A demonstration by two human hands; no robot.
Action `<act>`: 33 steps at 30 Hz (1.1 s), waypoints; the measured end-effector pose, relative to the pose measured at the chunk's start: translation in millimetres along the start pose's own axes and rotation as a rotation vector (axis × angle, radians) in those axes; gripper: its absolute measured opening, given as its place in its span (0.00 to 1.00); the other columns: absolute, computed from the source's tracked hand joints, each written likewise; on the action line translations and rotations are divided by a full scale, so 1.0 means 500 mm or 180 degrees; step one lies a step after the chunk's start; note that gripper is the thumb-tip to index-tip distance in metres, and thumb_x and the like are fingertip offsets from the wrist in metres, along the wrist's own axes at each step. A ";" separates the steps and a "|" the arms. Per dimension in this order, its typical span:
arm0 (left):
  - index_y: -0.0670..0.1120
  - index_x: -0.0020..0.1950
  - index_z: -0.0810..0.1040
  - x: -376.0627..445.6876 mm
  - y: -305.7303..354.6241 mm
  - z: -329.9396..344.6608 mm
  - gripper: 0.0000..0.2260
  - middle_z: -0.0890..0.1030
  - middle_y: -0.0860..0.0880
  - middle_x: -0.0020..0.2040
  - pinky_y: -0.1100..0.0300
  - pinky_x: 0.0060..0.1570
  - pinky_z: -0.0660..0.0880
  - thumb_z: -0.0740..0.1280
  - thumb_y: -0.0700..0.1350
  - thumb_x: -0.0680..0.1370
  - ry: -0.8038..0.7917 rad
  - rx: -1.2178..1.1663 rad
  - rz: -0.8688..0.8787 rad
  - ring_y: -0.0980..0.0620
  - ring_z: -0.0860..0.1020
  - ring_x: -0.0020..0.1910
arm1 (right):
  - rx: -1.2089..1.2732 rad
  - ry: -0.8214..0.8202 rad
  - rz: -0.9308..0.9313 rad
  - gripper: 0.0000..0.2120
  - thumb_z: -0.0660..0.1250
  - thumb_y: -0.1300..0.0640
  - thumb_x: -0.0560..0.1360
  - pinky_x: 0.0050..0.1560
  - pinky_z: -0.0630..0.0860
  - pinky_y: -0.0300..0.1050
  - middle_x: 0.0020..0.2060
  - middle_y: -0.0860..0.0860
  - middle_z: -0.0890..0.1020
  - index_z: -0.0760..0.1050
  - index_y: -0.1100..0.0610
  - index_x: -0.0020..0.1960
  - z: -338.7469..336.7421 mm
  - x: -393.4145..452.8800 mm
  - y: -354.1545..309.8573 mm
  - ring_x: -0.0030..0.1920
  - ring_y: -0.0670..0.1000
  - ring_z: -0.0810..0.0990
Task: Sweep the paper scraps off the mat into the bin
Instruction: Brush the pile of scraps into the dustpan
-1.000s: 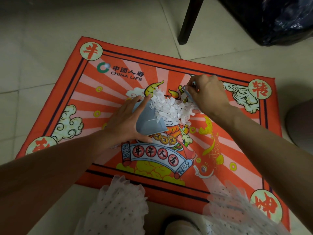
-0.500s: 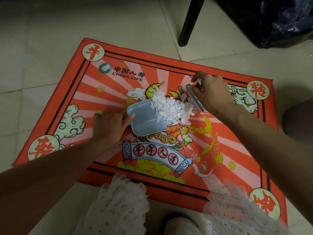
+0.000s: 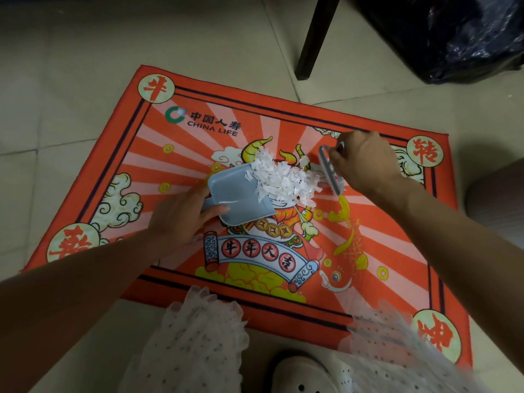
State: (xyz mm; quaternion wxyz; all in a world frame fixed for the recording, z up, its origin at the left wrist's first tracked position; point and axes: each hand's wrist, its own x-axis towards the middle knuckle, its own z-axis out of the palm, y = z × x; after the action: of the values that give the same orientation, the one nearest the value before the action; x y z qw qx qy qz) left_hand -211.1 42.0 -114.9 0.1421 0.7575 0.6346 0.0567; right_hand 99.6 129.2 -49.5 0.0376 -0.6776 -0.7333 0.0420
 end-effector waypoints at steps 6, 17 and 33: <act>0.49 0.67 0.72 0.026 -0.016 0.002 0.30 0.80 0.47 0.40 0.54 0.34 0.73 0.58 0.67 0.73 -0.0319 -0.0358 0.0036 0.45 0.78 0.37 | 0.0344 -0.0093 0.0026 0.17 0.59 0.47 0.80 0.36 0.75 0.48 0.38 0.61 0.80 0.76 0.60 0.44 0.015 -0.007 -0.025 0.35 0.60 0.76; 0.46 0.66 0.74 0.047 0.013 0.001 0.22 0.69 0.56 0.32 0.59 0.28 0.59 0.68 0.56 0.76 -0.0319 -0.0496 0.0144 0.55 0.67 0.30 | 0.0439 -0.0144 -0.0171 0.14 0.61 0.51 0.80 0.36 0.71 0.47 0.39 0.62 0.78 0.71 0.60 0.40 0.021 0.009 -0.084 0.37 0.61 0.74; 0.51 0.66 0.74 0.042 0.001 0.033 0.24 0.81 0.48 0.46 0.54 0.37 0.73 0.68 0.60 0.74 -0.0268 -0.0768 0.0160 0.46 0.78 0.44 | 0.0195 -0.0275 -0.0842 0.16 0.60 0.49 0.81 0.39 0.65 0.46 0.39 0.57 0.70 0.76 0.62 0.52 0.011 0.005 -0.153 0.45 0.62 0.77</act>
State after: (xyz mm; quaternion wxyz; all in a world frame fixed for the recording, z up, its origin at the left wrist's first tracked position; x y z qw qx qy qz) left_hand -202.4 60.4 -132.3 0.2572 0.7523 0.5975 0.1044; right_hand 23.3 125.8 -46.4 0.0319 -0.5711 -0.8155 0.0882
